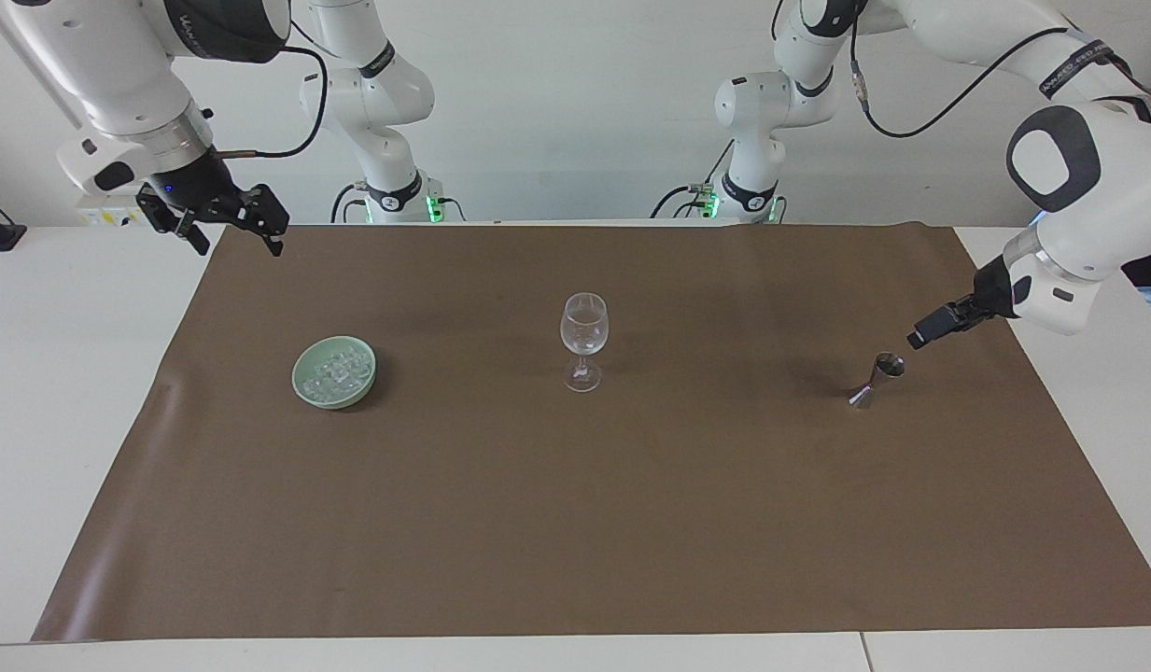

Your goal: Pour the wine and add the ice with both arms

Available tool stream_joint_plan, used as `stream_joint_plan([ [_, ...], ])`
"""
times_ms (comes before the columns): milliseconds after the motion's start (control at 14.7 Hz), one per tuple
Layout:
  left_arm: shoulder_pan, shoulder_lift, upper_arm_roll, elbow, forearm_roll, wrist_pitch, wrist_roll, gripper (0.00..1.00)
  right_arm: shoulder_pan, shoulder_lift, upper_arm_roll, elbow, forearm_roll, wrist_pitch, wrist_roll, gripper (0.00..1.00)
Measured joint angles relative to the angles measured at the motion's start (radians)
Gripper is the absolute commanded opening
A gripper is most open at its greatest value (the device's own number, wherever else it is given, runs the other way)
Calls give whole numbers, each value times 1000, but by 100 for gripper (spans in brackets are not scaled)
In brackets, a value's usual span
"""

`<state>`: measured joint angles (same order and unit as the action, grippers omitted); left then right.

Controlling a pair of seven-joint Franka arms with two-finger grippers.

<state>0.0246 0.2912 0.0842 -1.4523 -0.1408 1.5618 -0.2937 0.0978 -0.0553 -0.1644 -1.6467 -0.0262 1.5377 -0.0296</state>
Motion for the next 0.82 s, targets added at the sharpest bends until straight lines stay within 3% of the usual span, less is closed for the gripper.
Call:
stream_joint_plan([
  [272, 22, 76, 19, 50, -87, -25, -262, 100, 0, 0, 0, 0, 0, 0, 0, 100],
  [476, 45, 156, 93, 105, -204, -30, -393, 100, 0, 0, 0, 0, 0, 0, 0, 100],
  [817, 82, 315, 183, 274, -389, -87, -548, 100, 0, 0, 0, 0, 0, 0, 0, 100],
])
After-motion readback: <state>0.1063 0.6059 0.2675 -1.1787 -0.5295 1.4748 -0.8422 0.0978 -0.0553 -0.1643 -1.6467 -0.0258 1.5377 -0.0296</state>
